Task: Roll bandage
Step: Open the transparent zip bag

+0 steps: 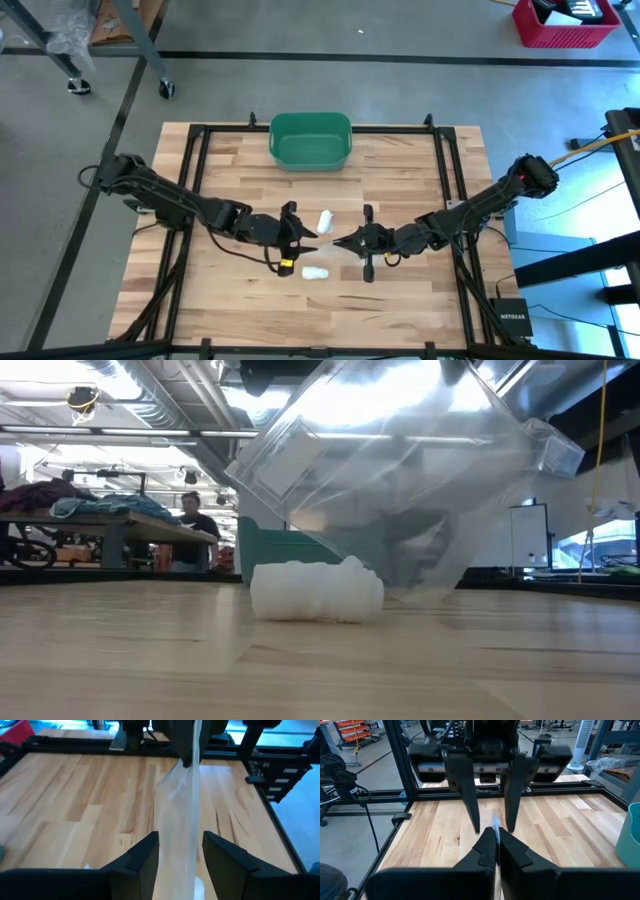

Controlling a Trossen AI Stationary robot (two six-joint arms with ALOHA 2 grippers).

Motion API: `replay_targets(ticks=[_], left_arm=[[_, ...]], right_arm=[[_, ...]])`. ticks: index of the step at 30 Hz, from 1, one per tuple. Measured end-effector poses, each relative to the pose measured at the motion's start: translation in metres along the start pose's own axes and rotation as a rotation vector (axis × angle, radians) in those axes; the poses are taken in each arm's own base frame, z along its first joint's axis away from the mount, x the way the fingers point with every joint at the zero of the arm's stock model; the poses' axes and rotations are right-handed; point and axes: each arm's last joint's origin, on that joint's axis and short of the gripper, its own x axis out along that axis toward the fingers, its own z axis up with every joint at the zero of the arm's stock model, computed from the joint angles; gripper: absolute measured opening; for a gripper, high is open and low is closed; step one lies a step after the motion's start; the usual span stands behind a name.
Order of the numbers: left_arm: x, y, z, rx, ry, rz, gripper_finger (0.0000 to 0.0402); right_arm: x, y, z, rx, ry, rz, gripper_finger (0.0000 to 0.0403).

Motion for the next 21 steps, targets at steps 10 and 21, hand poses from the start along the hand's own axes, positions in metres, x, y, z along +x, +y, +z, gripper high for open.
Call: replay_targets(ticks=[10, 21], left_arm=[[0.0046, 0.0002, -0.0026, 0.021, 0.009, 0.007, 0.0143], [-0.0011, 0.0018, 0.0005, 0.034, 0.015, 0.008, 0.0143]], right_arm=[[0.0000, 0.0000, 0.0000, 0.000, 0.000, 0.000, 0.0010], [0.0000, 0.0000, 0.0000, 0.000, 0.000, 0.000, 0.0010]])
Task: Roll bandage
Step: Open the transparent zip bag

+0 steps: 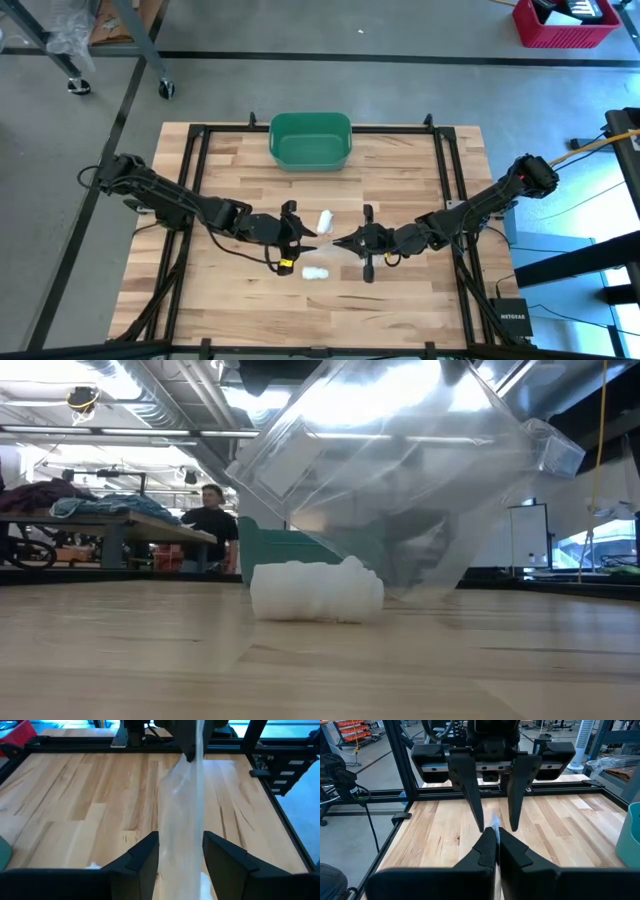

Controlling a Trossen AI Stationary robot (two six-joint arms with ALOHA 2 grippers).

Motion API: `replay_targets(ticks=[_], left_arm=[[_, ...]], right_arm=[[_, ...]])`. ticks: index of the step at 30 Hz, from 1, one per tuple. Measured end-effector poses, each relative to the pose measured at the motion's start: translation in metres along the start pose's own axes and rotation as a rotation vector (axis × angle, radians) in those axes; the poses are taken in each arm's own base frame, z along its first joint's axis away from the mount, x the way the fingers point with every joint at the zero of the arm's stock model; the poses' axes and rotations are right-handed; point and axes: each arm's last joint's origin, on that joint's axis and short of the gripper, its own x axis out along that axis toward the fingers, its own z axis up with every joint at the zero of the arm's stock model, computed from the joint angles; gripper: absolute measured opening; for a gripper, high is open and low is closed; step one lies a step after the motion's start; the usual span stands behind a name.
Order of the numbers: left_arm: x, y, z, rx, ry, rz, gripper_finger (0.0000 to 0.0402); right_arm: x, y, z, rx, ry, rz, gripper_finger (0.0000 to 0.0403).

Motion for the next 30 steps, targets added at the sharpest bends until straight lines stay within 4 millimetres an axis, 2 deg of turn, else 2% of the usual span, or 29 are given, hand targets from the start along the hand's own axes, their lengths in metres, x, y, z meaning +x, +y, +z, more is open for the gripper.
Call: replay_targets(ticks=[20, 30], left_arm=[[0.0010, 0.0029, -0.0003, 0.038, -0.011, 0.040, 0.0143], [0.0019, 0.0069, 0.0002, 0.062, -0.012, 0.070, 0.0143]], right_arm=[[0.0000, 0.0001, 0.0006, 0.003, -0.005, 0.001, 0.0010], [0.0003, 0.0021, 0.0023, 0.012, -0.019, 0.060, 0.0010]])
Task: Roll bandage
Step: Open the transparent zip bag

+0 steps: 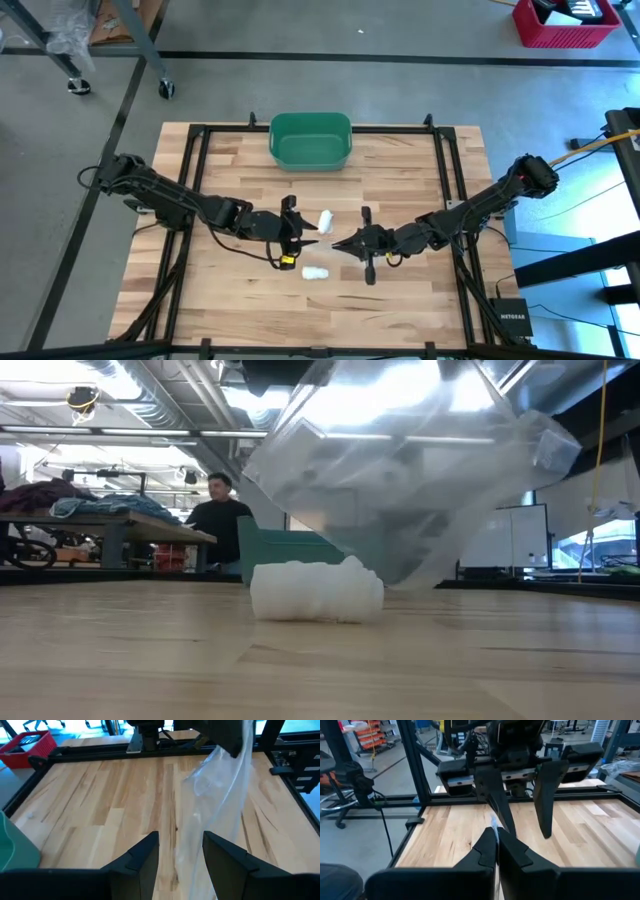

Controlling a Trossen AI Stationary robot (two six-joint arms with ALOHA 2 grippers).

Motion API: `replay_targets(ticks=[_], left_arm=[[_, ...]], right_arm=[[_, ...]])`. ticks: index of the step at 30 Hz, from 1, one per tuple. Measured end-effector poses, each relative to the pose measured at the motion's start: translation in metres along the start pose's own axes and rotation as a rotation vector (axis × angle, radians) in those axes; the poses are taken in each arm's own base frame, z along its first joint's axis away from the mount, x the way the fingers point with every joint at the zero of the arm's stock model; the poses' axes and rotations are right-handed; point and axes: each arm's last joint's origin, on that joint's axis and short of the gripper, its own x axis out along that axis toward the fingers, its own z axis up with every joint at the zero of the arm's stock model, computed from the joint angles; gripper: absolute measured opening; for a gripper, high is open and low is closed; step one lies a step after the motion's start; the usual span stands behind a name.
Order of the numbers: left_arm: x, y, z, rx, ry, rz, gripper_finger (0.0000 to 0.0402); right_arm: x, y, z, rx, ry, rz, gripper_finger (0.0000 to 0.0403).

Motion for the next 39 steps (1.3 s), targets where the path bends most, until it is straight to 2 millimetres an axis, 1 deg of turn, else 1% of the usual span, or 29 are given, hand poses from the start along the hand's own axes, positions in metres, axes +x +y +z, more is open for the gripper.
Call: replay_targets(ticks=[3, 8, 12, 17, 22, 24, 26, 27, 31, 32, 35, 37, 39], left_arm=[[-0.001, -0.002, 0.000, 0.002, 0.004, -0.033, 0.0143], [0.000, -0.009, -0.003, 0.015, 0.018, -0.085, 0.0143], [0.003, -0.012, -0.006, 0.004, 0.038, -0.150, 0.0143], [0.003, -0.013, -0.007, -0.027, 0.049, -0.157, 0.0143], [0.008, -0.011, -0.017, -0.082, 0.136, -0.134, 0.0143], [0.008, -0.011, -0.018, -0.082, 0.144, -0.129, 0.0141], [0.008, -0.011, -0.018, -0.075, 0.150, -0.124, 0.0126], [0.008, -0.011, -0.018, -0.068, 0.150, -0.118, 0.0112], [0.006, -0.009, -0.019, -0.034, 0.161, -0.083, 0.0023], [0.004, -0.008, -0.019, -0.027, 0.165, -0.068, 0.0012], [-0.009, -0.005, -0.012, -0.015, 0.190, 0.017, 0.0014], [-0.022, -0.003, -0.007, 0.009, 0.209, 0.061, 0.0010], [-0.034, -0.002, -0.002, 0.028, 0.226, 0.083, 0.0003]], right_arm=[[0.003, 0.001, 0.000, 0.007, -0.021, 0.003, 0.0010], [0.011, 0.004, -0.007, -0.015, -0.029, 0.003, 0.0010], [0.016, 0.000, -0.011, -0.016, -0.019, -0.038, 0.0010], [0.016, 0.000, -0.008, -0.010, -0.045, -0.040, 0.0010], [0.015, 0.000, -0.006, -0.008, -0.062, -0.037, 0.0010], [0.015, 0.000, -0.006, -0.014, -0.065, -0.037, 0.0010], [0.015, 0.000, -0.006, -0.014, -0.066, -0.036, 0.0010], [0.015, 0.000, -0.006, -0.012, -0.068, -0.036, 0.0010], [0.015, 0.001, -0.005, 0.006, -0.077, -0.025, 0.0010], [0.015, 0.001, -0.005, 0.007, -0.076, -0.025, 0.0010], [0.012, 0.000, -0.002, -0.032, -0.077, -0.019, 0.0010], [0.008, -0.001, 0.006, -0.055, -0.102, -0.023, 0.0013], [0.004, -0.001, 0.017, -0.068, -0.113, -0.032, 0.0028]])
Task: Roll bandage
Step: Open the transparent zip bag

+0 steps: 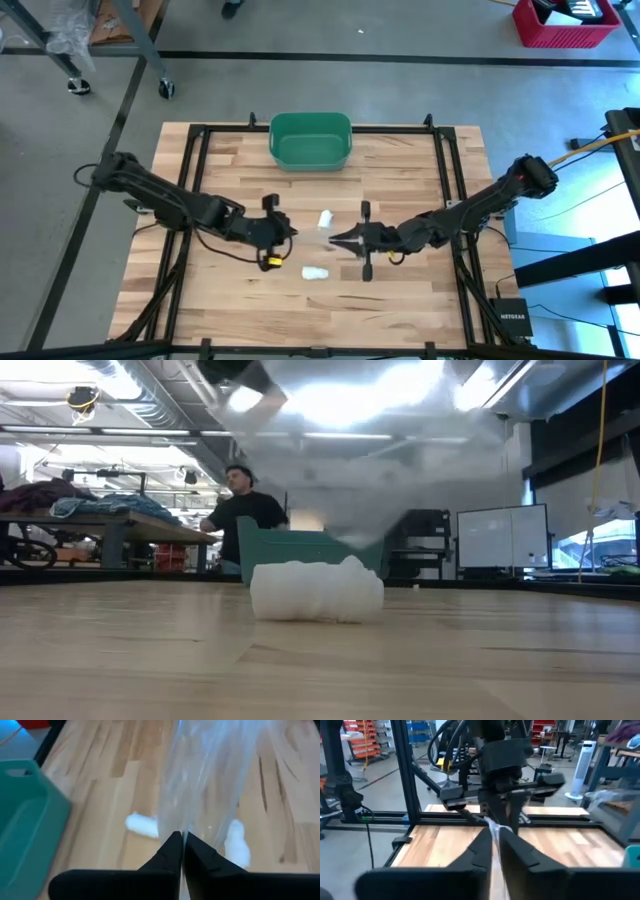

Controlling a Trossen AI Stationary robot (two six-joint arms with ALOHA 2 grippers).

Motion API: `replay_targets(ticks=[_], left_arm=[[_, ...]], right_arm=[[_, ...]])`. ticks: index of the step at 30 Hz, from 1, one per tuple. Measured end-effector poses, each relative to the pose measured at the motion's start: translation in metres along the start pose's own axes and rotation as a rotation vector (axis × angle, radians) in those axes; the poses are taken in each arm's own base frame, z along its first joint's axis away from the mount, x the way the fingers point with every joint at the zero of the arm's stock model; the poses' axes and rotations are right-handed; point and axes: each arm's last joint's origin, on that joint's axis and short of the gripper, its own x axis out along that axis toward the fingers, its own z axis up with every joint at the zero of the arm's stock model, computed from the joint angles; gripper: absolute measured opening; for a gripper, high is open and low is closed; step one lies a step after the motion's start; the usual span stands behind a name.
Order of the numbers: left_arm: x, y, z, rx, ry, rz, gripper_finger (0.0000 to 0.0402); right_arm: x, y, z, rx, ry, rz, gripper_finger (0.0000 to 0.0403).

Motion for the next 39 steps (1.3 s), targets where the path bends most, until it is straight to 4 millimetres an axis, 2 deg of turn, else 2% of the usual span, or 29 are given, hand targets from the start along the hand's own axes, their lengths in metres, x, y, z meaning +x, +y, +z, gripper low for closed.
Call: replay_targets(ticks=[5, 7, 11, 14, 21, 25, 27, 33, 39], left_arm=[[-0.037, 0.011, 0.000, -0.013, 0.053, 0.076, 0.0003], [-0.049, 0.018, -0.006, -0.037, 0.100, 0.116, 0.0002], [-0.065, 0.032, -0.019, -0.146, 0.171, 0.200, 0.0002], [-0.069, 0.036, -0.024, -0.201, 0.195, 0.240, 0.0002], [-0.063, 0.032, -0.019, -0.175, 0.174, 0.228, 0.0002], [-0.061, 0.032, -0.020, -0.174, 0.183, 0.235, 0.0002], [-0.061, 0.032, -0.020, -0.176, 0.184, 0.235, 0.0001], [-0.061, 0.032, -0.021, -0.174, 0.189, 0.233, 0.0001], [-0.061, 0.032, -0.020, -0.168, 0.190, 0.227, 0.0001]], right_arm=[[0.001, 0.001, 0.031, -0.106, 0.003, -0.024, 0.0107], [0.002, 0.002, 0.044, -0.174, 0.008, -0.030, 0.0142], [0.004, 0.002, 0.063, -0.262, 0.018, -0.055, 0.0191], [0.017, 0.007, 0.065, -0.329, -0.010, -0.077, 0.0206], [0.096, 0.012, 0.039, -0.559, 0.100, -0.085, 0.0195], [0.140, 0.004, 0.025, -0.719, 0.298, -0.114, 0.0177], [0.156, 0.000, 0.018, -0.781, 0.416, -0.159, 0.0170], [0.174, 0.000, 0.019, -0.831, 0.559, -0.205, 0.0155], [0.176, -0.011, 0.012, -0.813, 0.619, -0.222, 0.0150]])
